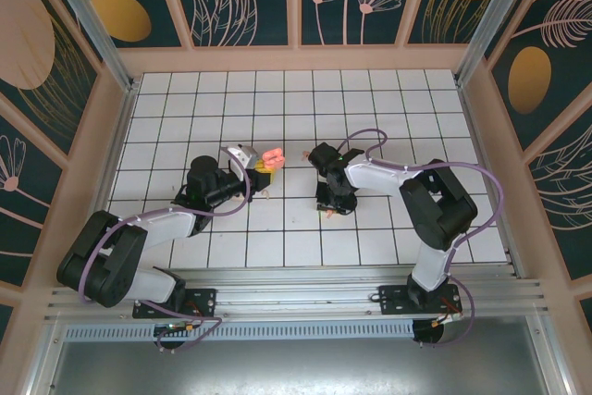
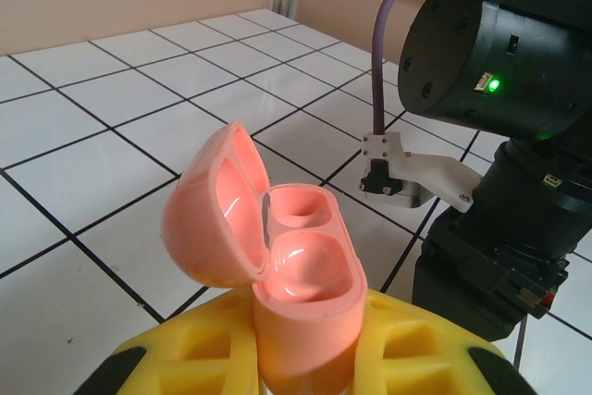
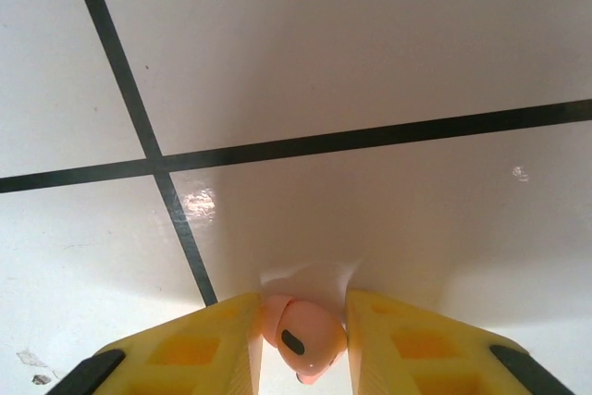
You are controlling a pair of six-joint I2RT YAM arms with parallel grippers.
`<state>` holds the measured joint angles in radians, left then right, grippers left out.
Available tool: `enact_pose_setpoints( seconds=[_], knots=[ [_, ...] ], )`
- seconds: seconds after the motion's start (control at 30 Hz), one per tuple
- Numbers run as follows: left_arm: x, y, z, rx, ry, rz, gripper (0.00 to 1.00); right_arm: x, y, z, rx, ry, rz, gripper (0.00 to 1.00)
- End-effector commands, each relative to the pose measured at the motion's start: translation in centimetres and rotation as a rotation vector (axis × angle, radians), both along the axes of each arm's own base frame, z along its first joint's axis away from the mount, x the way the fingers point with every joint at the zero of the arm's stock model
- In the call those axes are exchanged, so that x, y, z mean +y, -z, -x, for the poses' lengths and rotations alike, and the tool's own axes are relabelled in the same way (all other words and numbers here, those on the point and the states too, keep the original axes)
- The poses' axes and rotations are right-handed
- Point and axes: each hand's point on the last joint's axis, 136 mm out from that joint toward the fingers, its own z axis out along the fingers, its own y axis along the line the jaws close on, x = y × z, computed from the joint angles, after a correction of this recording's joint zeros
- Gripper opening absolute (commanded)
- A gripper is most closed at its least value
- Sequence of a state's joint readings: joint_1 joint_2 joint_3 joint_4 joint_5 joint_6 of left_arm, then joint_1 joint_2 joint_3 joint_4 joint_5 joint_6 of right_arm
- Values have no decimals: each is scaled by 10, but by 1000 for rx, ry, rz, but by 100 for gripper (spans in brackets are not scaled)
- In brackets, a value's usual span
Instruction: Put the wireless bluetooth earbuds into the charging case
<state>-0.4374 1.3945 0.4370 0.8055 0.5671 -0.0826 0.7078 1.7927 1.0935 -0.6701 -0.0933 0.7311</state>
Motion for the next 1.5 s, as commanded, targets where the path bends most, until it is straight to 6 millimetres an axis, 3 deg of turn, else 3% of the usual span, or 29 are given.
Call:
enact_pose_setpoints(
  seconds=[0.0, 0.2, 0.4, 0.57, 0.7, 0.83, 0.97, 1.1, 1.47],
  knots=[
    [0, -14, -5, -46, -1, 3, 13, -6, 3, -2, -10, 2, 49, 27],
    [0, -9, -4, -40, 4, -12, 13, -8, -3, -5, -52, 4, 41, 25],
    [-2, -4, 2, -93, 43, -25, 13, 1, -33, -23, -205, 0, -46, 24],
    [-12, -6, 14, -176, 129, -15, 12, 11, -86, -50, -448, -56, -136, 24],
    [-21, -12, 19, -231, 191, 9, 13, 24, -141, -64, -685, -153, -224, 24],
    [-33, -13, 19, -245, 241, 23, 13, 31, -193, -67, -891, -255, -300, 24],
    [-41, -19, 21, -268, 261, 52, 13, 46, -226, -60, -1022, -350, -397, 24],
    [-47, -25, 22, -267, 276, 75, 13, 61, -239, -48, -1108, -451, -447, 24],
    [-50, -42, 24, -262, 284, 170, 12, 74, -234, -42, -1139, -580, -397, 23]
  ],
)
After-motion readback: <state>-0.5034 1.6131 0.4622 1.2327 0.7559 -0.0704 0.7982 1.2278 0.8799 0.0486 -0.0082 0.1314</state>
